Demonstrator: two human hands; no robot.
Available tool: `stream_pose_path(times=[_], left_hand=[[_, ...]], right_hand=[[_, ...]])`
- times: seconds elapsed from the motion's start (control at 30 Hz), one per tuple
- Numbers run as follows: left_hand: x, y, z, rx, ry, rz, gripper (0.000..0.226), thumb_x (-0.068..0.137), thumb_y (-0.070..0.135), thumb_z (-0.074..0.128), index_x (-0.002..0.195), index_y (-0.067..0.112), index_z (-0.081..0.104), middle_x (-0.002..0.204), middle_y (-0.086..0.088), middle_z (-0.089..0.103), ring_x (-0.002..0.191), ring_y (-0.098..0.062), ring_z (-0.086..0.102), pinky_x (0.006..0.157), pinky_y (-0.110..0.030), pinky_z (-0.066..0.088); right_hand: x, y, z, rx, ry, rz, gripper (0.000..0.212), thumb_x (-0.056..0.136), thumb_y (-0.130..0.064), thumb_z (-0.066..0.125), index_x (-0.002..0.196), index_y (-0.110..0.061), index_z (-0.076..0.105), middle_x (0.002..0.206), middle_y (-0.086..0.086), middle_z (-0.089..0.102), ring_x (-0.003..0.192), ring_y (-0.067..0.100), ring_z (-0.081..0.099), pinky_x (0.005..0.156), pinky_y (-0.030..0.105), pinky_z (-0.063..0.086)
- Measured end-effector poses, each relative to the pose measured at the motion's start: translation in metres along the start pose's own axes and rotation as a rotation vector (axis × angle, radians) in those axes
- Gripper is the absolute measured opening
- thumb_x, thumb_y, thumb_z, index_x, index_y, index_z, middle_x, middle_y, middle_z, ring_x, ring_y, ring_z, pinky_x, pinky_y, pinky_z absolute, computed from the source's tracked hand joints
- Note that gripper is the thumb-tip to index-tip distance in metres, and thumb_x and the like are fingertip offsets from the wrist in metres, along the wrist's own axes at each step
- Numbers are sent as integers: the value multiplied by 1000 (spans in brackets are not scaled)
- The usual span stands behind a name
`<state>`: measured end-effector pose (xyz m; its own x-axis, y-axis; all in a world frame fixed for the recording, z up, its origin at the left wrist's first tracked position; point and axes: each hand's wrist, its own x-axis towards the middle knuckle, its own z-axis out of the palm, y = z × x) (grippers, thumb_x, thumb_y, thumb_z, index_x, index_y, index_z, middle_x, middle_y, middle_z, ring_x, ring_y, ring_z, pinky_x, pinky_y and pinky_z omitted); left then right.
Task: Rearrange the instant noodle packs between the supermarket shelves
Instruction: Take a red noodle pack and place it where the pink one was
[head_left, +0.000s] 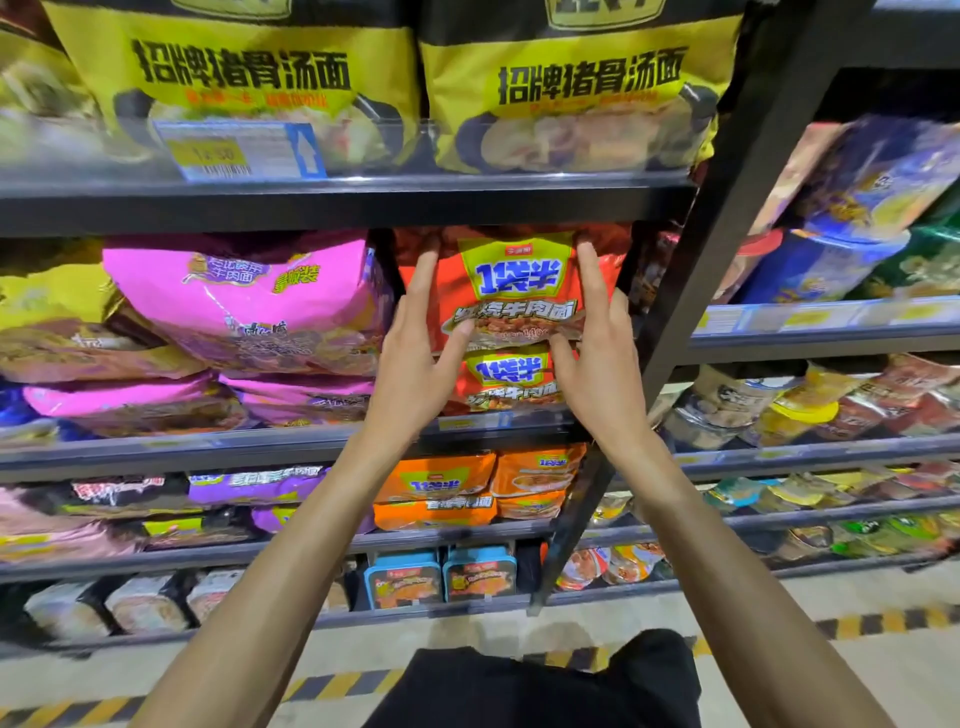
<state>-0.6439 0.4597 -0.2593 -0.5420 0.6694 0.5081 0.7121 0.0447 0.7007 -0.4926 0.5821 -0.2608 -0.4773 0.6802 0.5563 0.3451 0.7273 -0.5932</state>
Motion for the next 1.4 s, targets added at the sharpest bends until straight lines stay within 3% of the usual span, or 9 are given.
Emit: stream_pose_path(times=[0.13, 0.3, 0.5, 0.6, 0.73, 0.87, 1.0, 1.13, 1.4], left_hand=[[-9, 9, -5, -9, -60, -11, 82, 101, 17, 60, 163, 26, 7, 163, 21, 16, 155, -14, 22, 124, -39, 26], [-18, 20, -15, -58, -124, -91, 87, 101, 22, 60, 161, 41, 0, 170, 14, 12, 158, -20, 13, 124, -52, 27], [-29, 30, -29, -43, -183, -121, 87, 101, 21, 61, 163, 35, 2, 170, 6, 16, 158, -15, 11, 118, -33, 25], [-34, 30, -33, -51, -193, -127, 87, 99, 19, 63, 163, 32, 6, 169, 3, 21, 157, -14, 15, 120, -30, 26], [-43, 30, -41, -76, -233, -128, 85, 98, 18, 64, 163, 31, 11, 167, 3, 23, 155, -12, 18, 106, 3, 20], [-44, 29, -50, -110, -285, -120, 83, 99, 20, 64, 163, 33, 12, 168, 11, 20, 156, -8, 18, 119, -21, 23], [-43, 32, -56, -120, -312, -143, 83, 99, 20, 63, 162, 36, 12, 168, 10, 19, 156, -11, 17, 111, -5, 23], [-48, 27, -59, -138, -325, -173, 84, 98, 20, 64, 163, 35, 12, 165, 10, 23, 156, -12, 19, 124, -38, 27], [-52, 30, -70, -113, -359, -212, 78, 100, 26, 62, 160, 43, 15, 165, 9, 25, 152, -15, 30, 122, -43, 31]], right_hand=[[-4, -9, -10, -30, -40, 25, 90, 98, -19, 59, 152, -54, -3, 146, 15, 37, 130, 31, 47, 88, 44, 55], [-7, -19, -32, -86, -163, 56, 93, 98, -19, 59, 154, -51, -8, 150, 10, 38, 132, 27, 44, 87, 38, 50], [-9, -29, -54, -142, -299, 94, 98, 95, -23, 62, 152, -54, -12, 148, 8, 45, 130, 30, 49, 89, 50, 53], [-14, -30, -59, -145, -309, 93, 95, 95, -23, 61, 155, -49, -9, 142, 10, 50, 121, 32, 54, 87, 45, 52], [-27, -32, -64, -157, -315, 103, 92, 95, -26, 61, 157, -44, -5, 145, 6, 47, 122, 29, 52, 84, 38, 47], [-35, -40, -69, -151, -334, 158, 90, 97, -29, 61, 156, -44, -5, 155, 4, 38, 133, 27, 47, 98, 46, 48], [-30, -53, -73, -168, -375, 210, 91, 97, -28, 62, 156, -44, -6, 158, 5, 32, 138, 28, 42, 104, 49, 45], [-29, -59, -75, -196, -385, 248, 91, 96, -26, 63, 158, -40, -3, 158, 3, 33, 140, 27, 39, 105, 48, 44], [-34, -72, -82, -241, -440, 262, 87, 97, -28, 61, 159, -34, 1, 160, 3, 30, 141, 26, 38, 104, 46, 44]])
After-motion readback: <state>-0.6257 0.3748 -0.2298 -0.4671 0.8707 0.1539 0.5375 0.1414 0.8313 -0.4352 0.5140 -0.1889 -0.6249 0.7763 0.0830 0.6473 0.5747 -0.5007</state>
